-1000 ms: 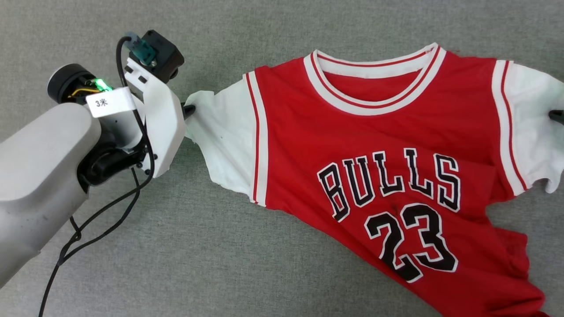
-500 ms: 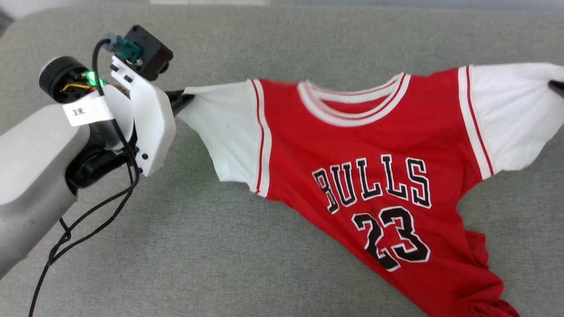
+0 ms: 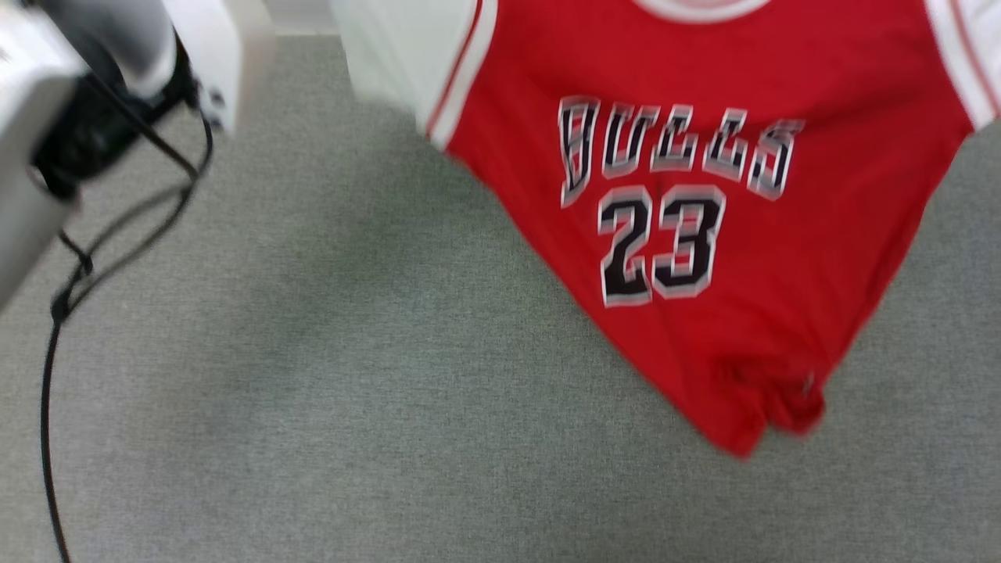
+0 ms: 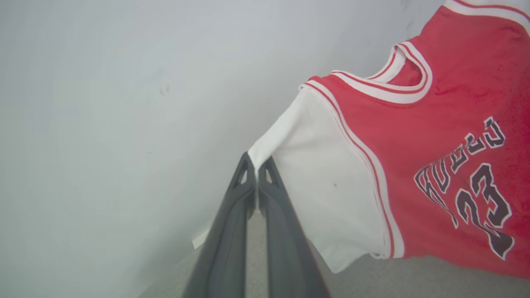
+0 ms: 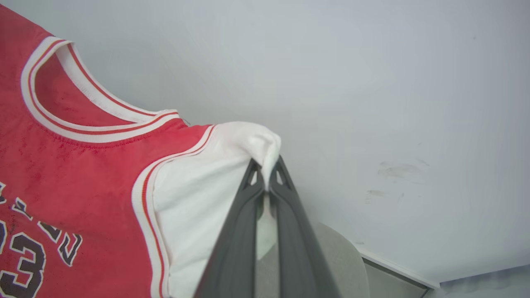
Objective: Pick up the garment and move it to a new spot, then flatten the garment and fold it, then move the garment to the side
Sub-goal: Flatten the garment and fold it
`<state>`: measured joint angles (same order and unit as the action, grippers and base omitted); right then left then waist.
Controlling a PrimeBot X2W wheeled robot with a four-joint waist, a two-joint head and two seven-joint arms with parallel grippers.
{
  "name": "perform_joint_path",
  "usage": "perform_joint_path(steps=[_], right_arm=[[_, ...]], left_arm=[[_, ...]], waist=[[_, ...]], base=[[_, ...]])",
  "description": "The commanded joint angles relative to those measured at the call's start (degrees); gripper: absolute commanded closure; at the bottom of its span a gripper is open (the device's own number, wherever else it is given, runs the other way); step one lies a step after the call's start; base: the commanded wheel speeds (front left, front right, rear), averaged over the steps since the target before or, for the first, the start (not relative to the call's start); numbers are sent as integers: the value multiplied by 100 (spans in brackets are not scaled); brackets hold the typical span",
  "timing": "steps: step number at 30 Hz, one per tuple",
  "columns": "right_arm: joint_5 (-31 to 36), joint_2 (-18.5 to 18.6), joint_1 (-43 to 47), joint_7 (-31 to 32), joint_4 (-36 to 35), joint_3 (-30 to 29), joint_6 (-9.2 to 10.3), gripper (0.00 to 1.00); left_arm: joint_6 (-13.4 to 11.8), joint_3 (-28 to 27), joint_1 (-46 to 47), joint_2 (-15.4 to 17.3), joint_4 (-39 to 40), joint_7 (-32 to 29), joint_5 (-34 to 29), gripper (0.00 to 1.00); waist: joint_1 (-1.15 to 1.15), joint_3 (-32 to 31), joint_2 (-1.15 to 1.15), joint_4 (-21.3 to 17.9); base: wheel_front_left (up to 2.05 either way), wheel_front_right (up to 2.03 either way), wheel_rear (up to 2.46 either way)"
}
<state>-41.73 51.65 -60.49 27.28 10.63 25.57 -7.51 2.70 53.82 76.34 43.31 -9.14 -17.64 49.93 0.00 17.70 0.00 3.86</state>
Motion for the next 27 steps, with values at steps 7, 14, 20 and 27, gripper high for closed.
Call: perform_joint_path(steps=[7, 14, 20, 27], right_arm=[[876, -650, -1581, -89, 568, 5, 4, 100], [1641, -1231, -3083, -448, 1508, 1, 4, 100], [2056, -1609, -3959, -803, 2206, 76, 4, 100], [2064, -1843, -4230, -1140, 2772, 470, 4, 100]], left_arm=[[37, -318, 1305, -427, -726, 193, -373, 100], [116, -596, 2527, -825, -1668, 699, -710, 100], [207, -717, 3155, -1006, -2334, 1120, -853, 100], [369, -550, 3131, -1111, -2950, 1450, -846, 100]], waist=[[0, 551, 0, -60], [0, 963, 0, -58], [0, 1217, 0, -79], [0, 1481, 0, -107]], base=[[0, 0, 0], [0, 0, 0], [0, 0, 0], [0, 0, 0]])
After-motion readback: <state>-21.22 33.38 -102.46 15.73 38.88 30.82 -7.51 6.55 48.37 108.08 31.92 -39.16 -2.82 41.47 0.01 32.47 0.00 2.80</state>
